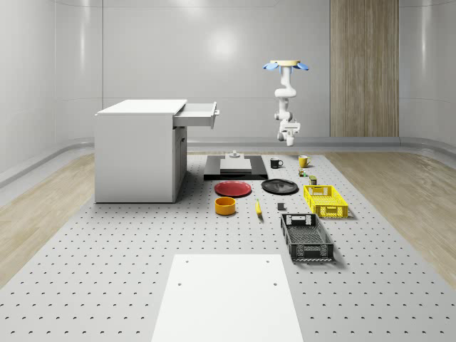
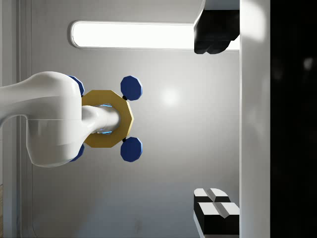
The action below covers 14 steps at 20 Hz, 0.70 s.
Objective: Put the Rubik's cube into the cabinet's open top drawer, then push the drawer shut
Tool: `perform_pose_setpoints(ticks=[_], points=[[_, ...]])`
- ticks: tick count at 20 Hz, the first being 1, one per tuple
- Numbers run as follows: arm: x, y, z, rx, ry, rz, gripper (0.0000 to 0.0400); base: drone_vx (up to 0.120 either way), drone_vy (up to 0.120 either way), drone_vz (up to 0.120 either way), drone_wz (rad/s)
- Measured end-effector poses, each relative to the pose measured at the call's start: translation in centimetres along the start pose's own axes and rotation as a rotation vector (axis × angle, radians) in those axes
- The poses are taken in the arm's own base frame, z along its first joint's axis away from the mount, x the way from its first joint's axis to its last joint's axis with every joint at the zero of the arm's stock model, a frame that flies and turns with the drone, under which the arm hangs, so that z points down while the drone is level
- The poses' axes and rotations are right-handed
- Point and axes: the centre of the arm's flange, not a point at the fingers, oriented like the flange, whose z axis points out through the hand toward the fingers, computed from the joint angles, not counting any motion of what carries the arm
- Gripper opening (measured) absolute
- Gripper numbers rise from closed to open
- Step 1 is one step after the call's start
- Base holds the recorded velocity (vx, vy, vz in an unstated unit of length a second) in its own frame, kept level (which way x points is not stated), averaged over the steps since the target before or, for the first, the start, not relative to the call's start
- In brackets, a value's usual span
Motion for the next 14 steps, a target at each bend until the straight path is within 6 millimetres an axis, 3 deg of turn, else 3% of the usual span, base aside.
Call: perform_pose_setpoints(ticks=[5,14], points=[[-0.04,0.01,-0.01,0.001,0.004,0.0,0.04,0.12,0.12,0.0,0.0],[-0.18,-0.03,-0.01,-0.003,0.018,0.0,0.04,0.12,0.0,0.0,0.0]])
